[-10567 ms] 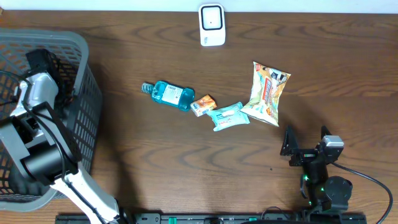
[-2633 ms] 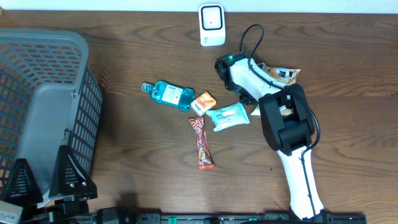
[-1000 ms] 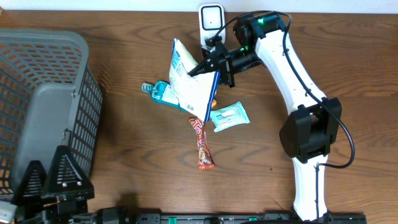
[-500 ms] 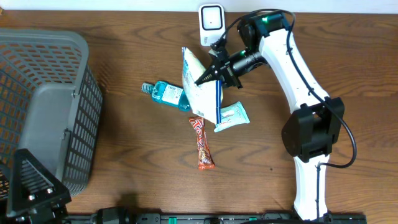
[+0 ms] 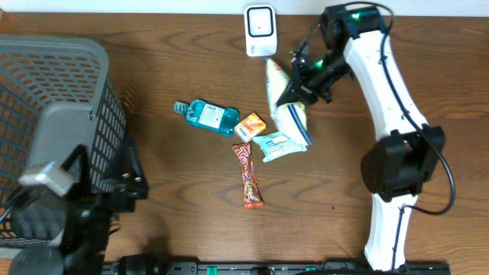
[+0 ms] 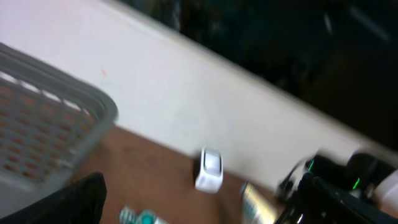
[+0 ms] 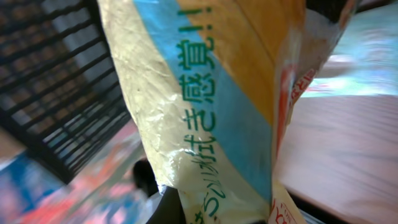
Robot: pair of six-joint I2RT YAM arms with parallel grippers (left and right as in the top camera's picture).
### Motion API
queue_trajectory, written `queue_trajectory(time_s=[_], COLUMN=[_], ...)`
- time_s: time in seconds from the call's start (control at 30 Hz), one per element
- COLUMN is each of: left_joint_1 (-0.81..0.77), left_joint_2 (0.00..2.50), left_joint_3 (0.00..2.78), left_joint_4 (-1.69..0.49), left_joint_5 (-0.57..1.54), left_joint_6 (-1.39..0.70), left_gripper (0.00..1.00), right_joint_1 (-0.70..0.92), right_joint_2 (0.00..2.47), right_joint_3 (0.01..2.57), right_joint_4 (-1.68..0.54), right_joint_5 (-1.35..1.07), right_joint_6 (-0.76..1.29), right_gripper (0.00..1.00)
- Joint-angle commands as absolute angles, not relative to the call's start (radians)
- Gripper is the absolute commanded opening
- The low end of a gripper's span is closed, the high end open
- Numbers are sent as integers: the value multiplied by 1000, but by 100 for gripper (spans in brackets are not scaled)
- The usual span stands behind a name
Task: Scan the item barcode
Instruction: 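Hold the yellow bag in front of the white scanner with the right gripper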
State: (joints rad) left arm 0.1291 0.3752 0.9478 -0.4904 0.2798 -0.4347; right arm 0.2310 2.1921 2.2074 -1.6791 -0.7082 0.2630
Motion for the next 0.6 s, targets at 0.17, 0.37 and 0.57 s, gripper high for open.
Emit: queue_trajectory(time_s=[0.17,0.37,0.57], left_joint_1=[132,133,133], left_joint_2=[321,229,140], left_joint_3=[867,867,829], left_joint_4=[-472,-553,-572], left_joint_5=[580,595,595], left_joint_6=[-184,-123,-75], left_gripper=[98,98,98], right_joint_1=[242,263,316], right_joint_2=[2024,1996,1995], right_joint_3=[2224,2224,2223], right_joint_4=[-1671,-1670,-1679], right_joint_5=[-250,-159,-159], right_joint_6=[479,531,531], right_gripper=[1,1,1])
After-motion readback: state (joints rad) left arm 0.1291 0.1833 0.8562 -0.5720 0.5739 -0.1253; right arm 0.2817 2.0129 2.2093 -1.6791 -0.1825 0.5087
